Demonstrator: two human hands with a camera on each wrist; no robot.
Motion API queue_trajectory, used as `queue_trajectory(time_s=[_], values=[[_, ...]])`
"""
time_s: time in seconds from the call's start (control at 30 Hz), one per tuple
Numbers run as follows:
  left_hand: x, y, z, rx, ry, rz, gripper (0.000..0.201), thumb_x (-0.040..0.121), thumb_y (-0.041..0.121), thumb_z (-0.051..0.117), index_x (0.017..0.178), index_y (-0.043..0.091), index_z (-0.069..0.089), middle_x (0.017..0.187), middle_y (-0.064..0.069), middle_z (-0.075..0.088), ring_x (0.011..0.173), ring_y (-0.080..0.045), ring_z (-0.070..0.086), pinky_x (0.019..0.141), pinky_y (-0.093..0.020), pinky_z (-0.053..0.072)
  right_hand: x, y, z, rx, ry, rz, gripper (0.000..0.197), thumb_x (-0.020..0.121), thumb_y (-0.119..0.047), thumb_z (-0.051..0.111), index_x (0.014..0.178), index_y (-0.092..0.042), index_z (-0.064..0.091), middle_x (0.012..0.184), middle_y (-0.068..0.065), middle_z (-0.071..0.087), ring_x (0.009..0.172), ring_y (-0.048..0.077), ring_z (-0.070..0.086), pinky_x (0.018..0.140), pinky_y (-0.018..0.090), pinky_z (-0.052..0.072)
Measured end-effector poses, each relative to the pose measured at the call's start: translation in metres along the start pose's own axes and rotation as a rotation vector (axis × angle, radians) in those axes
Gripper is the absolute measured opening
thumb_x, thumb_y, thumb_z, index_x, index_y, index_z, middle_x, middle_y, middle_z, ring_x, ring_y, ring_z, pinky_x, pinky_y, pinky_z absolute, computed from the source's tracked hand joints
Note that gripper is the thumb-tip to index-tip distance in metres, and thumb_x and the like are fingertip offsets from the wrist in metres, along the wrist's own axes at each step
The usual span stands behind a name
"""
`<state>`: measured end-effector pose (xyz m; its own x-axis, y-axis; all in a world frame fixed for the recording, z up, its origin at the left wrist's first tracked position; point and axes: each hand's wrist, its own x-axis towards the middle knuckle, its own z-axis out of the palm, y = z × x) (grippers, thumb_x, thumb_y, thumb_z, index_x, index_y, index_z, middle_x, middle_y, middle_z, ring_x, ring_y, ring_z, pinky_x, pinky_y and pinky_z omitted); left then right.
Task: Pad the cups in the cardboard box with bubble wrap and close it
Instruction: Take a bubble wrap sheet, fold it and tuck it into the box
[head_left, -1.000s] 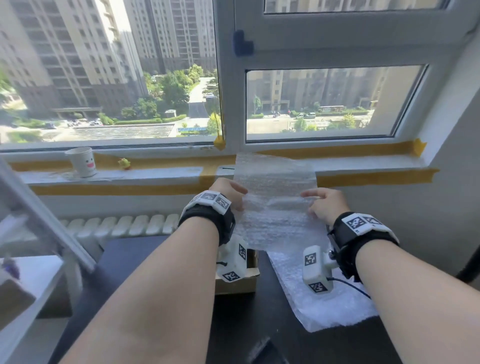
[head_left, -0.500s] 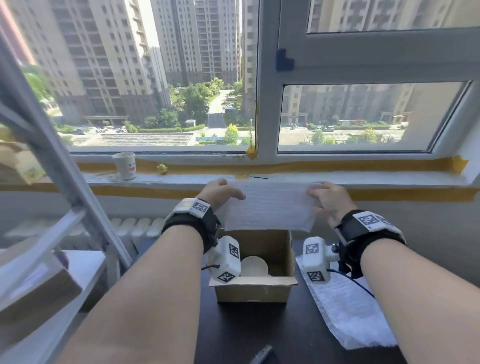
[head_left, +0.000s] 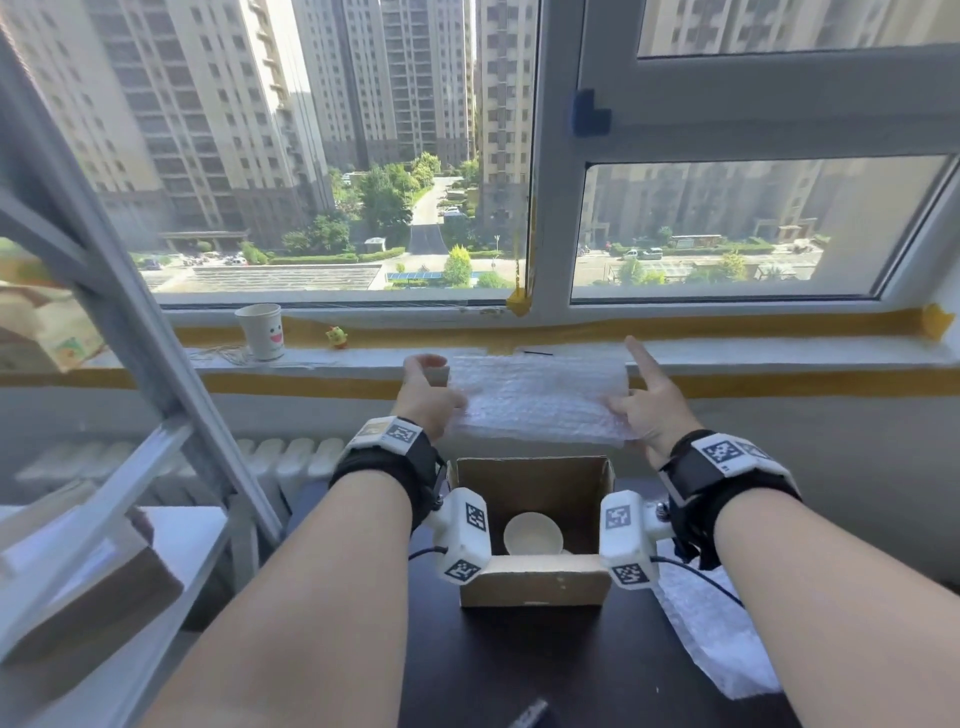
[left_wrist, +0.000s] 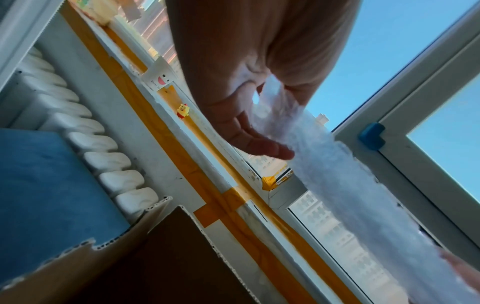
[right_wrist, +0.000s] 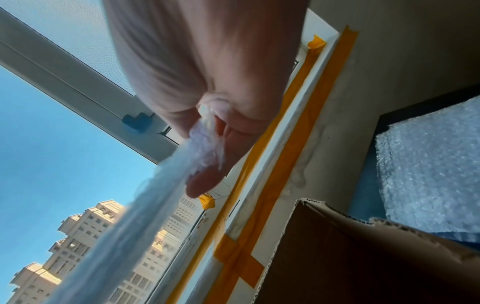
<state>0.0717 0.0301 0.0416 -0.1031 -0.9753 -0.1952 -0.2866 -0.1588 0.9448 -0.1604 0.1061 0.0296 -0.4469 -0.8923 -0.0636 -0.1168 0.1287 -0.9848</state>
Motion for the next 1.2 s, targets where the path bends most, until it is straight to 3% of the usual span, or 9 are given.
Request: queue_trajectory(time_s=[0.07,0.13,0.23,0.33,0.43,0.57,0.8,1.03,1.2], values=[[0.004,-0.002,-0.002,0.038,-0.063,0.034,0.028,0.088,-0.002,0.056,0.095,0.024,0.059,0.109,-0.008,0.056,0.061,-0.02,0.05,0.052,-0.029,0.04,-0.003,-0.001,0.002,0.013,0.005,0.0,0.066,0.089,0.01,0.049,0.137,-0.034,0.05,0.145,0.013,0.044,0.083,0.027,0.059,0.06,0.024,0.046],[0.006,-0.005,-0.003,0.055,-0.152,0.031,0.029,0.086,0.0,0.059,0.084,0.027,0.069,0.106,0.003,0.057,0.068,-0.017,0.052,0.058,-0.03,0.043,-0.006,-0.003,0.004,0.008,-0.031,0.029,0.05,0.091,0.009,0.045,0.12,-0.024,0.067,0.139,0.012,0.054,0.102,0.041,0.061,0.068,0.026,0.041],[0.008,-0.01,-0.006,0.088,-0.251,0.0,0.045,0.07,-0.003,0.072,0.088,0.039,0.074,0.124,0.002,0.06,0.112,-0.022,0.056,0.102,-0.042,0.046,-0.008,-0.003,0.005,-0.044,-0.191,0.103,0.039,0.087,0.006,0.056,0.104,-0.025,0.072,0.136,0.007,0.057,0.126,0.026,0.048,0.092,0.033,0.039],[0.013,-0.013,-0.012,0.139,-0.253,-0.01,0.057,0.063,-0.006,0.077,0.097,0.039,0.073,0.131,-0.002,0.061,0.123,-0.025,0.054,0.111,-0.044,0.039,-0.004,0.003,0.01,-0.09,-0.284,0.177,0.062,0.075,0.019,0.059,0.119,-0.024,0.066,0.145,0.01,0.043,0.133,0.025,0.036,0.114,0.043,0.029],[0.016,-0.014,-0.014,0.279,-0.19,-0.006,0.057,0.064,-0.002,0.082,0.114,0.024,0.072,0.121,-0.004,0.067,0.115,-0.023,0.059,0.105,-0.037,0.046,0.0,0.005,0.02,-0.238,-0.222,0.151,0.068,0.069,0.02,0.065,0.121,-0.024,0.065,0.141,0.013,0.049,0.131,0.033,0.045,0.109,0.046,0.04],[0.017,-0.014,-0.015,0.461,-0.054,0.01,0.042,0.067,0.009,0.085,0.107,0.013,0.072,0.107,-0.005,0.07,0.1,-0.024,0.065,0.084,-0.032,0.054,-0.003,0.002,0.033,-0.358,-0.085,0.078,0.039,0.073,0.005,0.075,0.107,-0.013,0.07,0.114,0.013,0.066,0.1,0.027,0.063,0.084,0.034,0.052],[0.002,-0.001,-0.005,0.754,-0.39,0.155,0.068,0.077,0.042,0.078,0.135,0.015,0.055,0.135,-0.001,0.055,0.125,-0.02,0.052,0.096,-0.03,0.039,-0.01,-0.012,0.032,-0.401,-0.084,-0.003,0.022,0.07,-0.002,0.073,0.089,-0.011,0.07,0.097,0.008,0.063,0.09,0.026,0.059,0.075,0.031,0.048],[0.003,0.005,0.017,0.656,-0.307,0.291,0.033,0.077,0.046,0.073,0.098,0.02,0.072,0.091,0.006,0.061,0.086,-0.011,0.055,0.067,-0.021,0.04,-0.013,-0.018,0.033,-0.307,-0.084,-0.031,0.02,0.073,0.007,0.068,0.084,-0.01,0.069,0.079,0.01,0.062,0.068,0.021,0.056,0.058,0.027,0.049],[0.001,0.013,0.03,0.619,-0.272,0.352,0.022,0.081,0.039,0.071,0.086,0.018,0.074,0.078,0.005,0.063,0.075,-0.01,0.057,0.061,-0.021,0.044,-0.015,-0.019,0.035,-0.393,-0.077,-0.097,0.023,0.075,0.002,0.071,0.096,-0.008,0.071,0.092,0.011,0.071,0.085,0.025,0.066,0.076,0.037,0.058]])
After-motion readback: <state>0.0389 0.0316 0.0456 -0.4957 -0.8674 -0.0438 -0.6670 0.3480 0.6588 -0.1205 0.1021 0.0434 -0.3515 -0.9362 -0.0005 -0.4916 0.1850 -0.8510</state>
